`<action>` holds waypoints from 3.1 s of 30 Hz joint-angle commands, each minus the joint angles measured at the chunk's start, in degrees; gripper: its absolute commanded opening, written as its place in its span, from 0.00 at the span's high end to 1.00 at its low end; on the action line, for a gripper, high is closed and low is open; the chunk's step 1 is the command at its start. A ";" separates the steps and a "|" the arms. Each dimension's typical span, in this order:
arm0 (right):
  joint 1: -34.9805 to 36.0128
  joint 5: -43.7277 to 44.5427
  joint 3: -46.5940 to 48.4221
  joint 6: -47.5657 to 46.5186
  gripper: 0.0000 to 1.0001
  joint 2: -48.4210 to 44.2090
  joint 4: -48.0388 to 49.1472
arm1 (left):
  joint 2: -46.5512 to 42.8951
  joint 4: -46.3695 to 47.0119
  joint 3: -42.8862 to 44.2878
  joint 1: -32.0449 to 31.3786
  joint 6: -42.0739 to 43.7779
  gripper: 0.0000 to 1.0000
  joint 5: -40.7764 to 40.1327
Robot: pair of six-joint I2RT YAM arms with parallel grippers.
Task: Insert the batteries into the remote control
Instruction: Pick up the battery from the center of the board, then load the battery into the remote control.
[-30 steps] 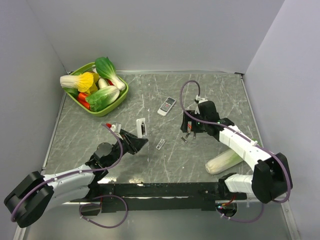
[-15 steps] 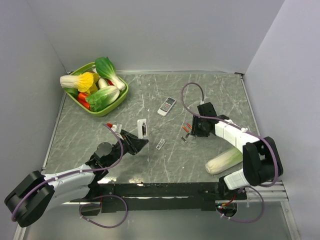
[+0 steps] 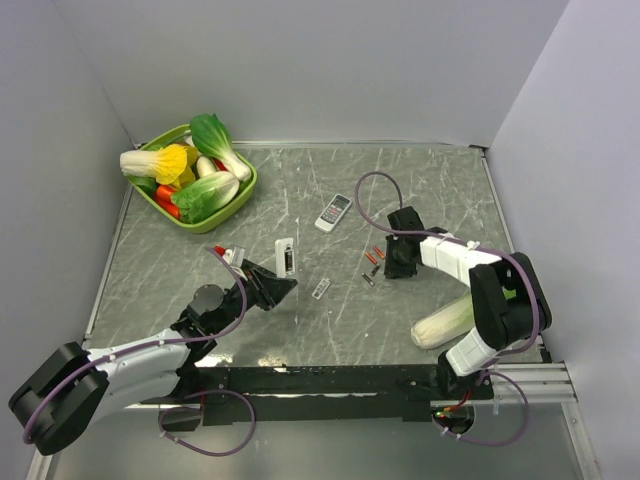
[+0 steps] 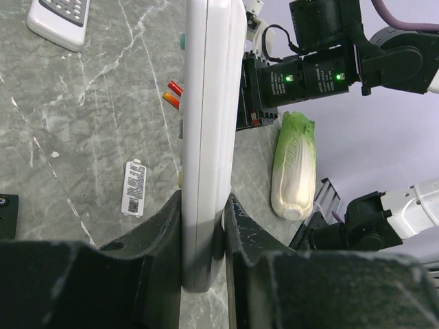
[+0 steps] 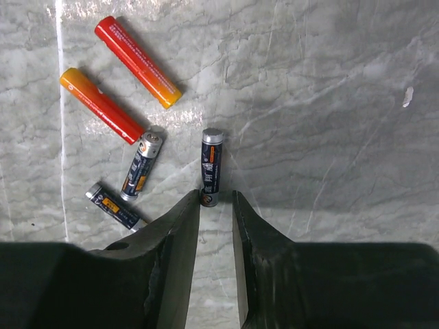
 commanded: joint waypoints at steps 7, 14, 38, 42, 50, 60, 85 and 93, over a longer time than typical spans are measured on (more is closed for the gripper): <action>-0.24 1.14 2.71 -0.32 0.87 1.56 0.12 | -1.00 3.19 1.20 0.45 0.58 0.99 1.40; -0.15 2.02 2.79 -1.29 1.00 -2.64 -1.55 | -0.30 3.81 1.56 0.45 -1.17 0.99 2.28; 21.02 -22.23 18.96 -4.45 1.00 -18.31 -3.48 | 15.26 18.57 2.61 0.45 -12.52 0.99 4.57; 23.22 -24.61 21.07 -3.93 1.00 -15.23 -4.45 | 17.19 19.71 3.40 0.36 -12.34 0.99 4.30; 24.10 -26.11 23.97 -3.92 0.99 -9.69 -7.26 | 25.54 29.81 4.19 0.36 -14.80 0.99 5.53; 24.19 -22.42 25.82 -2.17 0.97 -5.04 -10.69 | 30.47 37.12 4.98 0.01 -15.42 0.99 5.79; 24.28 -18.02 31.27 1.79 0.96 0.95 -18.51 | 27.49 35.98 7.71 -3.16 -14.45 0.99 2.99; 24.37 -16.70 32.23 3.02 0.93 -0.20 -19.21 | 25.99 34.65 8.32 -4.83 -15.06 0.99 0.96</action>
